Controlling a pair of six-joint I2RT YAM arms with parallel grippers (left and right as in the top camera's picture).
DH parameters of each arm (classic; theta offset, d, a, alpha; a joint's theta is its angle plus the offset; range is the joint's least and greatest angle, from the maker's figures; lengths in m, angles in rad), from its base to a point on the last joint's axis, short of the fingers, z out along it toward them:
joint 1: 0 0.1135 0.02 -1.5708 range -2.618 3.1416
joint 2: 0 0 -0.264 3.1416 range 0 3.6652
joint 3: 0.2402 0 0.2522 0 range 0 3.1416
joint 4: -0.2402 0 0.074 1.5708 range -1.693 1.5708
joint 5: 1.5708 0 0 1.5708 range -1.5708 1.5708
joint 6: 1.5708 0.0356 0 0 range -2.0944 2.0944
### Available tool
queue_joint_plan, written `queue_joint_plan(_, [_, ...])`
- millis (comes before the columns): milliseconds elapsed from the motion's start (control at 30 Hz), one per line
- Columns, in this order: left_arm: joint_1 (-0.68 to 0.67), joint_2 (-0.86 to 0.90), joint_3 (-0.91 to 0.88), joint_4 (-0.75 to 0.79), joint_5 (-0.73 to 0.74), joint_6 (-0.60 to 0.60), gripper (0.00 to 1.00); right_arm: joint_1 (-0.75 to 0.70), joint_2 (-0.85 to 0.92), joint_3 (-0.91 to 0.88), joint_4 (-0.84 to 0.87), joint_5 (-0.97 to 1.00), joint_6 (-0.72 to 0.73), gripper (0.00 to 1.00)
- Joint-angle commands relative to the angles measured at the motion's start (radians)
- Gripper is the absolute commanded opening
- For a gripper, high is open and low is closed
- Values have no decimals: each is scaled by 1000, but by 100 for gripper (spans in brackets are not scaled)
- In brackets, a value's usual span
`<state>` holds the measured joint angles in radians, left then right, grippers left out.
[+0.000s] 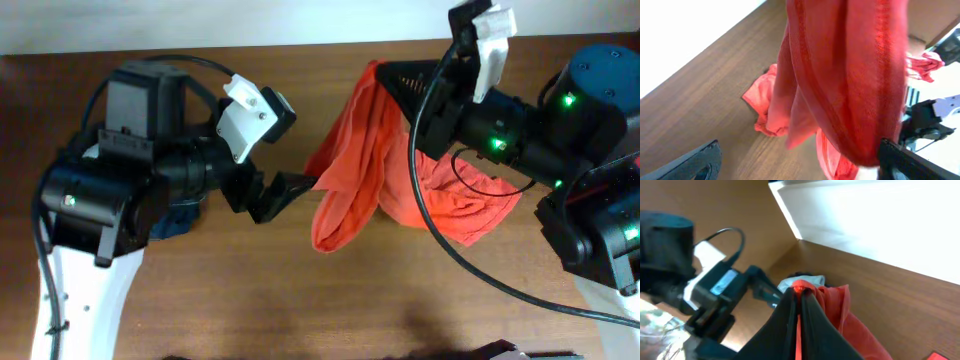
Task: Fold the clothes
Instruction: 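Lift the red T-shirt with the right gripper toward the left gripper, then grasp the T-shirt's other edge with the left gripper and lift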
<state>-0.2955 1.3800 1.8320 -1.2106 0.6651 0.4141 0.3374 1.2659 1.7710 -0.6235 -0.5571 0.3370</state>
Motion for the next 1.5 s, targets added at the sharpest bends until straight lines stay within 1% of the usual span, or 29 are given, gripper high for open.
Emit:
queue_joint_plan(0, [-5, -66, 13, 11, -29, 34, 99, 9, -3, 34, 8, 39, 4, 4])
queue_joint_plan(167, [-6, -90, 13, 21, 2, 34, 99, 10, 3, 34, 19, 38, 19, 4])
queue_joint_plan(400, [-6, -51, 13, 6, 14, 34, 99, 10, 3, 34, 71, -12, 50, 4])
queue_joint_plan(500, [-6, -23, 13, 7, 74, 56, 99, 10, 3, 34, 108, -66, 72, 4])
queue_joint_plan(733, [-6, 13, 13, 23, 103, 56, 99, 10, 3, 34, 132, -106, 91, 4])
queue_joint_plan(767, [-6, 13, 13, 30, 111, 56, 98, 10, 3, 34, 131, -106, 91, 4])
queue_joint_plan(867, [-6, 11, 13, 55, 122, 55, 77, 10, 3, 34, 132, -116, 91, 4])
queue_joint_plan(933, [-6, 11, 13, 67, 125, 55, 70, 10, 3, 34, 132, -119, 91, 4])
queue_joint_plan(967, [-6, 11, 13, 73, 125, 55, 62, 10, 3, 34, 132, -127, 91, 4])
queue_joint_plan(1000, [-6, 11, 13, 75, 125, 55, 59, 10, 3, 34, 132, -133, 91, 4])
queue_joint_plan(1033, [-6, 11, 13, 77, 125, 55, 54, 10, 3, 34, 132, -139, 91, 4])
queue_joint_plan(1100, [-6, 11, 13, 79, 125, 55, 42, 10, 3, 34, 132, -144, 91, 4])
queue_joint_plan(1233, [-6, 11, 13, 78, 124, 55, 13, 10, 3, 34, 131, -144, 90, 4])
queue_joint_plan(1300, [-5, 10, 13, 82, 116, 55, 1, 10, 3, 34, 129, -143, 90, 5])
queue_joint_plan(1367, [-3, 3, 14, 89, 84, 55, 1, 9, 3, 34, 120, -142, 89, 5])
queue_joint_plan(1467, [-3, -19, 32, 96, -6, 44, 1, 9, 3, 34, 77, -115, 72, 5])
